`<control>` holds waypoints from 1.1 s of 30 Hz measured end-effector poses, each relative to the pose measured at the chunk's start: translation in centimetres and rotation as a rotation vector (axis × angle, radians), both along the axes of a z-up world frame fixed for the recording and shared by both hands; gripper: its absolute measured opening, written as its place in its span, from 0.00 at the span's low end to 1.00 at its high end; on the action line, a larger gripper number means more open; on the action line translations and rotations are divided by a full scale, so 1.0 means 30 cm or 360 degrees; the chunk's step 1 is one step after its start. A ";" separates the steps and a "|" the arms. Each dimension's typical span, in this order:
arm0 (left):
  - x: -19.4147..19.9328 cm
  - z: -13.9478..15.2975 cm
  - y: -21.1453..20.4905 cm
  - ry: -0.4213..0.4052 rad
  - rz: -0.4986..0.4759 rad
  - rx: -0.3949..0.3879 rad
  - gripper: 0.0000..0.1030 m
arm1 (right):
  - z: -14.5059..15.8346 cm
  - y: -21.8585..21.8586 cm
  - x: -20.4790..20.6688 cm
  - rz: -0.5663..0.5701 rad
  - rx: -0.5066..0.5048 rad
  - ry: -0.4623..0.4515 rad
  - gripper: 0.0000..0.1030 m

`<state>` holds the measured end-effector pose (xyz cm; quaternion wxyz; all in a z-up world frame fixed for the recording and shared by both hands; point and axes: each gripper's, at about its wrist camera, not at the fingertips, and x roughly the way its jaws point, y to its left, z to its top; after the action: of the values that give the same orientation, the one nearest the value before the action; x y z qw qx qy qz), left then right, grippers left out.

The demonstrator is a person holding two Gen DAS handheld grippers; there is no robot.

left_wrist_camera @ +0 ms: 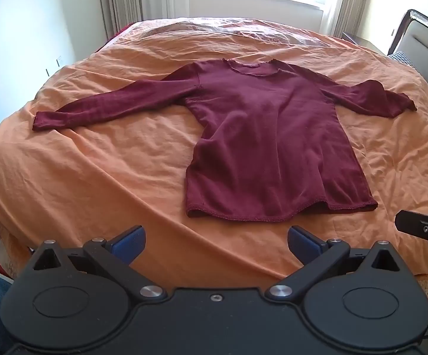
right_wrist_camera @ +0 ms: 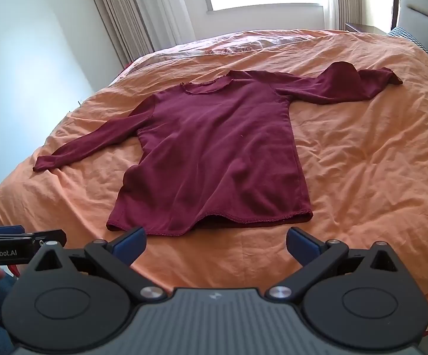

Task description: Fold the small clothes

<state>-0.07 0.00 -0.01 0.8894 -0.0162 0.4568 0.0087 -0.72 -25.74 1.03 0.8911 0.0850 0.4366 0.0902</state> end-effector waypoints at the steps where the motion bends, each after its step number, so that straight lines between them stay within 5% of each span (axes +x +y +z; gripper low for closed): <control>1: -0.001 0.000 0.000 0.0002 0.0003 -0.0001 0.99 | -0.001 -0.003 0.001 0.0001 0.0002 0.0003 1.00; 33: 0.015 0.000 -0.003 0.0019 0.0048 -0.0002 0.99 | -0.020 -0.022 0.047 0.0030 -0.0009 0.0037 1.00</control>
<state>0.37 -0.09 0.01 0.8864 -0.0235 0.4618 0.0219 0.71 -26.41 0.43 0.8854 0.0795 0.4478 0.0964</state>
